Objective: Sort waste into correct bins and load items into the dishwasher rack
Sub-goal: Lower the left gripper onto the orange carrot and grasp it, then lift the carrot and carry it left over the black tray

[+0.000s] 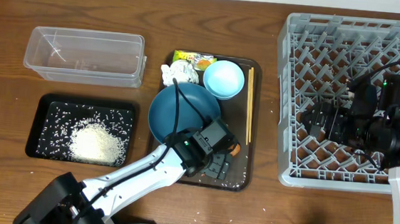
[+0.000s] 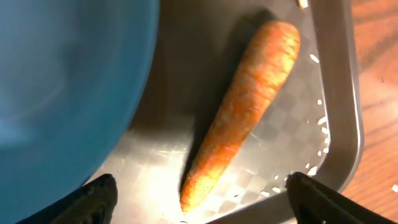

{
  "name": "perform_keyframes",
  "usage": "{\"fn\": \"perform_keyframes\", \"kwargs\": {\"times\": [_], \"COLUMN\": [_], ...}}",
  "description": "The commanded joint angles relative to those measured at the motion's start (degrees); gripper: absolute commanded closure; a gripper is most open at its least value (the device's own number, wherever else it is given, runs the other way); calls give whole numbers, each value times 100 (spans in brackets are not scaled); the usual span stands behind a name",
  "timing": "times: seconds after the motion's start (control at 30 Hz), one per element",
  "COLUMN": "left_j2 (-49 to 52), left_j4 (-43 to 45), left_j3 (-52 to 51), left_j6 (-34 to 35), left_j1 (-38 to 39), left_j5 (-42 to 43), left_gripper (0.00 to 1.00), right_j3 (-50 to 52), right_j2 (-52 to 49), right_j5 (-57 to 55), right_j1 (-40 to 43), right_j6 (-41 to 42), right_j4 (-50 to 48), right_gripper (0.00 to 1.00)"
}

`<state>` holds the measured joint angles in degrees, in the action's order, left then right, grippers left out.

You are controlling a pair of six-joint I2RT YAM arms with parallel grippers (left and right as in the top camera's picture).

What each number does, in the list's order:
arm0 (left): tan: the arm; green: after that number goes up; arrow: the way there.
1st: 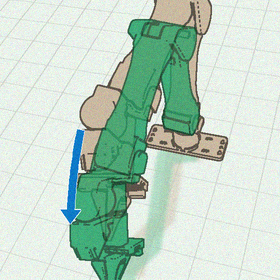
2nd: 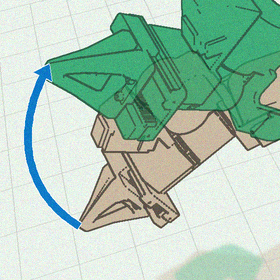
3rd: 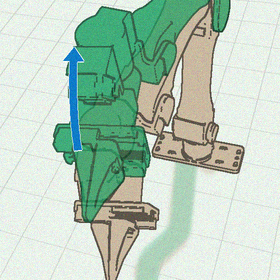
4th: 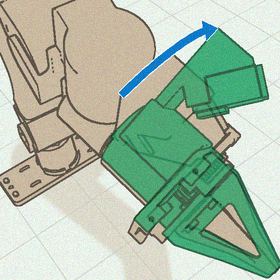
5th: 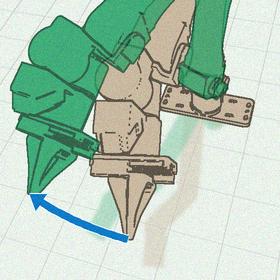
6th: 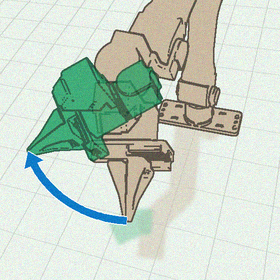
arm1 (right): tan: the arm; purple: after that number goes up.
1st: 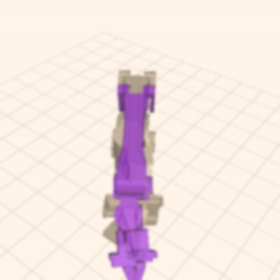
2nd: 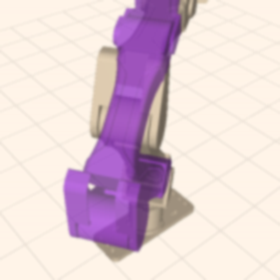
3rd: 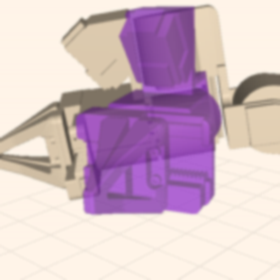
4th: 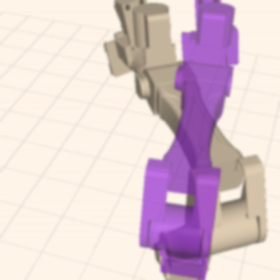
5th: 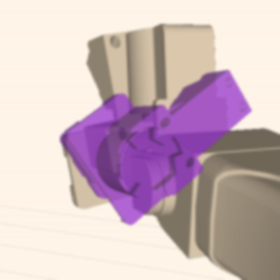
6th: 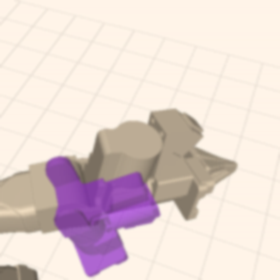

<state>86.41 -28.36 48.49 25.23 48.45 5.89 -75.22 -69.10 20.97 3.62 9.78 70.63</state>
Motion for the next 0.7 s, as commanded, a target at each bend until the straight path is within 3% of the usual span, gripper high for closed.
{"fn": "perform_keyframes", "kwargs": {"times": [0.0,0.17,0.67], "left_j2": [7,173,623], "left_j4": [22,109,820], "left_j3": [74,74,74], "left_j6": [-584,-920,-918], "left_j1": [-9,-9,-9], "left_j5": [219,369,417], "left_gripper": [8,8,8], "right_j3": [28,28,28], "right_j2": [9,9,9], "right_j5": [4,4,2], "right_j1": [-26,-26,-26], "right_j6": [-85,-85,-85], "right_j4": [-11,-11,-13], "right_gripper": [1,1,1]}}
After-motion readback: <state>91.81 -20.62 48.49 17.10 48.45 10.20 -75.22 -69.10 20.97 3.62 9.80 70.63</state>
